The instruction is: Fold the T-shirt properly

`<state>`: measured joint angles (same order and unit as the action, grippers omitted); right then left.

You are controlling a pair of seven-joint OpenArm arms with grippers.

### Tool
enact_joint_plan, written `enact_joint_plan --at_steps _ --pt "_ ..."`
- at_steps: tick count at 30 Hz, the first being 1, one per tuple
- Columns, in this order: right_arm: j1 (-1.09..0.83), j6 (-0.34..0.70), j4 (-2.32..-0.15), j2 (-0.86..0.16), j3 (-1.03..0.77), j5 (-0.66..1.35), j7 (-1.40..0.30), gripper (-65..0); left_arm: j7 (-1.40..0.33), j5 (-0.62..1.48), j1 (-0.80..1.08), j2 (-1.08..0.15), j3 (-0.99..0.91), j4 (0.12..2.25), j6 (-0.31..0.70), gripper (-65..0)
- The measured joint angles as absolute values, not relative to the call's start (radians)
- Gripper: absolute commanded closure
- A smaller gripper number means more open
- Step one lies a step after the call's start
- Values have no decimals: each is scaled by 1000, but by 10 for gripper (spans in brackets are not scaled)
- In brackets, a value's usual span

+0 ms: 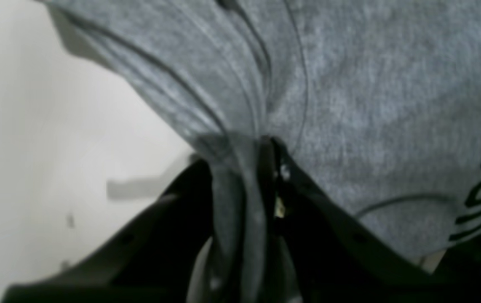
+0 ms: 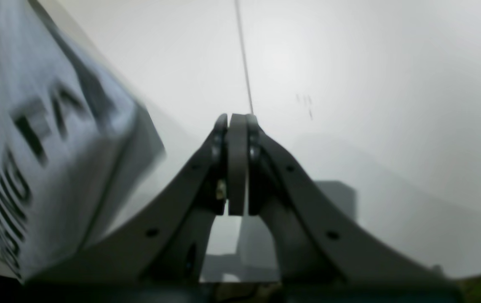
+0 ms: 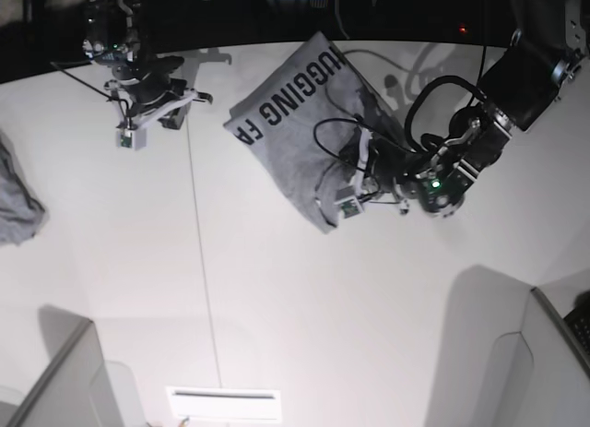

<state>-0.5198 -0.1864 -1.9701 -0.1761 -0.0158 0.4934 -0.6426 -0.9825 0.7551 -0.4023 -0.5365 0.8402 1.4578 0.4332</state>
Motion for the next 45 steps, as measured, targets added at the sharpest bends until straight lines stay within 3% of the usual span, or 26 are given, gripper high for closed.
enact_joint_plan --at_steps 9,14,18,24,31,36,39,45 --pt "-599 -187 -1971 -81 -112 493 -631 0 -1009 723 -664 -466 1152 1447 429 0" --pt "-645 -187 -1982 -41 -138 490 -628 0 -998 593 -677 -364 1229 1452 430 0" --pt "-696 -187 -1997 -36 -92 490 -487 0 -997 424 -629 -306 1226 1435 448 0" --pt "-720 -118 -1997 -78 70 493 -360 0 -963 286 -617 -250 1205 1361 592 0" --pt "-657 -104 -2001 -71 274 492 -367 0 -950 265 -596 -237 1145 1340 601 0" --pt "-639 -112 -2002 -109 275 489 -367 0 -942 270 -555 -237 1042 1328 603 0" --pt "-592 -111 -2000 -109 272 490 -506 0 -923 288 -551 -236 1015 1298 603 0" --pt "-526 -104 -1924 -105 268 490 -547 0 -920 289 -554 -235 1015 1291 603 0"
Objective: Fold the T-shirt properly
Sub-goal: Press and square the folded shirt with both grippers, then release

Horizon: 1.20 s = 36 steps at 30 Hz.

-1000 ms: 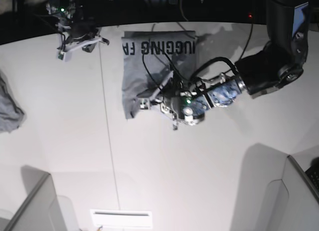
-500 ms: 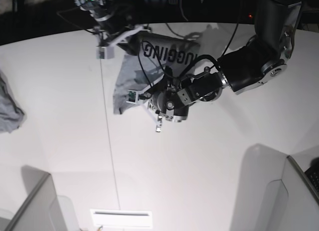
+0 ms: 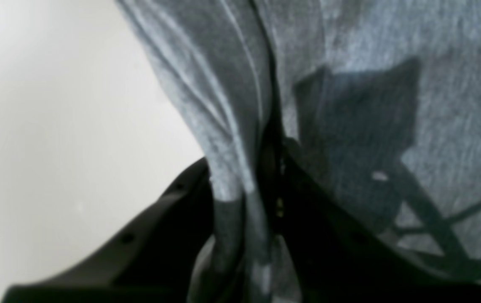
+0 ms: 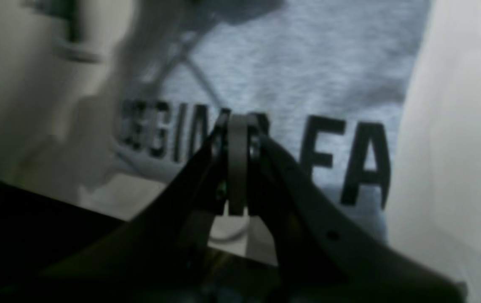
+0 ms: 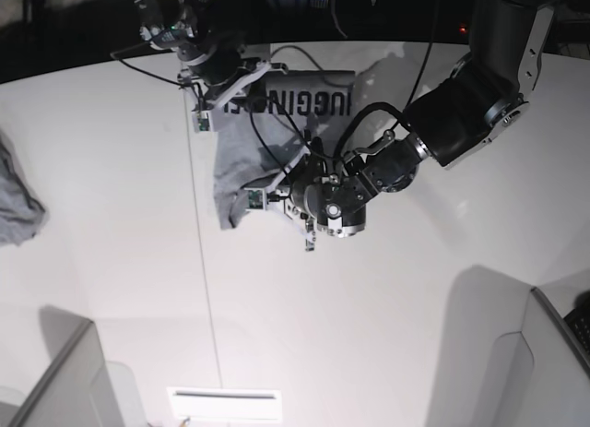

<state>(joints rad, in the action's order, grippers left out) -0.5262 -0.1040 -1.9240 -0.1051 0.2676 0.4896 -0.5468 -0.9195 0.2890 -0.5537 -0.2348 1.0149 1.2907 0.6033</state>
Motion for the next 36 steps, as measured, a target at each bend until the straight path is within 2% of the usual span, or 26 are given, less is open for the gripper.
enact_joint_plan --at_steps 7,14,22,31,33,36 --pt "-511 -103 -1842 -104 268 490 -524 0 -939 281 -562 -216 1010 1280 607 0" --pt "-524 -101 -1965 -139 270 492 -547 0 -954 258 -561 -199 1009 1280 603 0" --pt "-522 -107 -1970 -148 267 490 -551 0 -958 262 -587 -200 1011 1272 603 0" --pt "-521 -107 -1970 -149 266 490 -551 0 -994 236 -632 -200 1011 1264 600 -382" --pt "-519 -107 -1970 -149 266 489 -550 0 -1010 236 -640 -186 979 1260 602 -449" --pt "-516 -107 -1970 -148 267 490 -551 0 -1010 232 -652 -153 892 1260 603 -510"
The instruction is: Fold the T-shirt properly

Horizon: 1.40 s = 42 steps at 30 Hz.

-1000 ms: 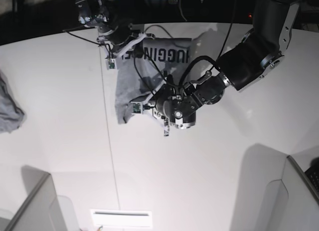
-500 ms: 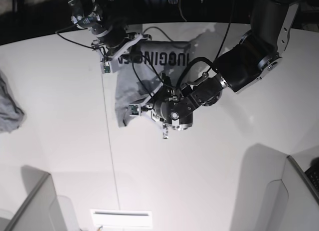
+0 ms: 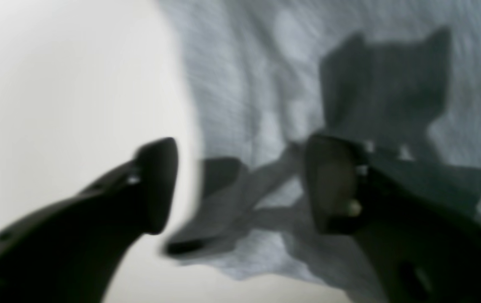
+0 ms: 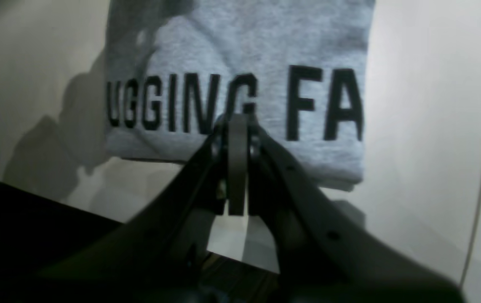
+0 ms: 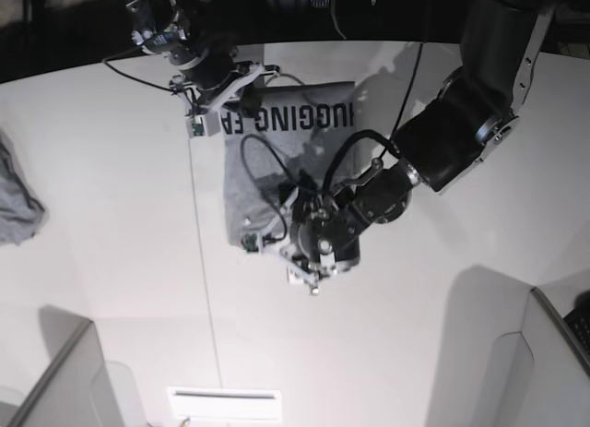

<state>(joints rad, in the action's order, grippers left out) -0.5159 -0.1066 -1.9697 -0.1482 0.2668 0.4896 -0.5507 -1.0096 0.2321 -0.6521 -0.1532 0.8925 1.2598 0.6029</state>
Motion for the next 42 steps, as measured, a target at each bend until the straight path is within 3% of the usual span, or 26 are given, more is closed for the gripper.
enact_joint_plan --at_steps 4,10,12,16,17,23,28,34,38,42 --pt "-517 -107 -1970 -149 266 490 -550 0 -1021 225 -647 -131 712 1343 601 -527" --pt "-545 -91 -1970 -156 166 490 -505 0 -1108 214 -529 -164 425 1705 599 -500" --pt "-569 -40 -1971 -199 151 491 -437 0 -1099 222 -440 -211 365 1817 600 -403" --pt "-638 -29 -1971 -244 125 490 -316 0 -1116 210 -271 -317 272 1962 597 -49" --pt "-655 -24 -1971 -255 117 490 -291 0 -1103 211 -235 -326 238 1978 596 0" --pt "-781 -22 -1970 -265 11 490 -119 0 -786 204 86 -396 43 1964 595 0" --pt "-900 -29 -1970 -268 -115 490 -67 0 -249 113 355 -493 44 1926 599 0" --pt "-1037 -16 -1971 -265 -127 490 -60 0 311 -226 648 -499 39 1835 593 0" --pt "-1112 -29 -1930 -268 -82 488 -138 0 352 -366 778 -482 48 1740 594 0" --pt "-1036 -13 -1755 -260 30 492 -323 0 358 -362 838 -422 49 1617 592 0"
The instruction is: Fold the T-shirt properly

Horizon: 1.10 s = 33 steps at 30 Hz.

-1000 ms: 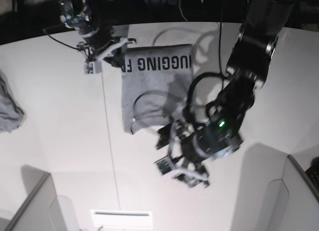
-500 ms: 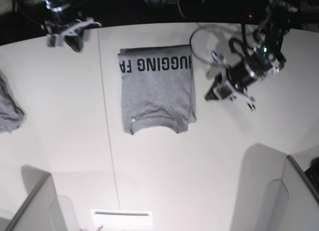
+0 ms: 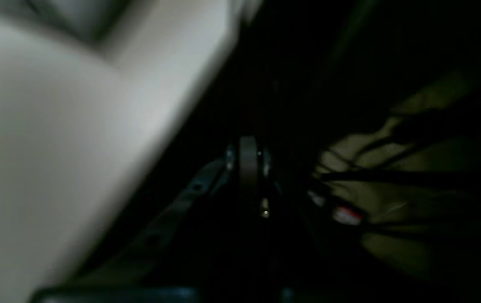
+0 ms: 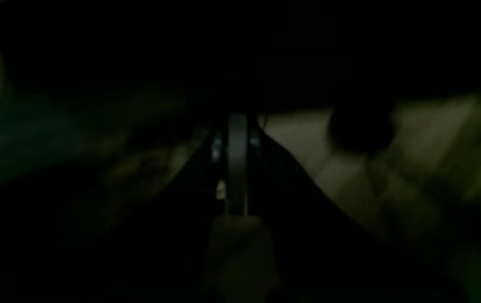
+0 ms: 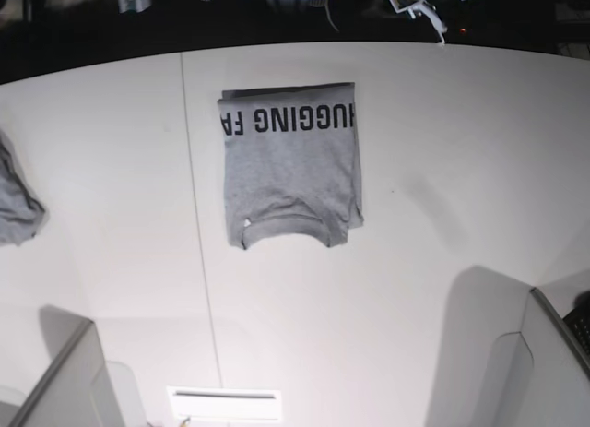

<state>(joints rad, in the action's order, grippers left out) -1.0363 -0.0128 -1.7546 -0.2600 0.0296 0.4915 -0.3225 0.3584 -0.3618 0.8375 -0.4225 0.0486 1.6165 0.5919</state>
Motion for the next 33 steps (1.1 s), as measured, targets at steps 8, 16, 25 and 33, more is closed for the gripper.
enact_joint_plan --at_steps 8,16,25,33 --pt "-666 -20 -1205 -266 310 487 -508 0 352 -361 801 -280 33 1222 583 0" --pt "-320 -18 -666 -271 812 489 -332 0 357 -344 603 -95 32 625 406 0" --pt "-260 -17 -25 -133 949 493 497 0 376 -344 331 -59 33 49 137 0" --pt "-198 -17 -90 -113 949 490 441 0 381 -344 297 -41 33 52 134 0"
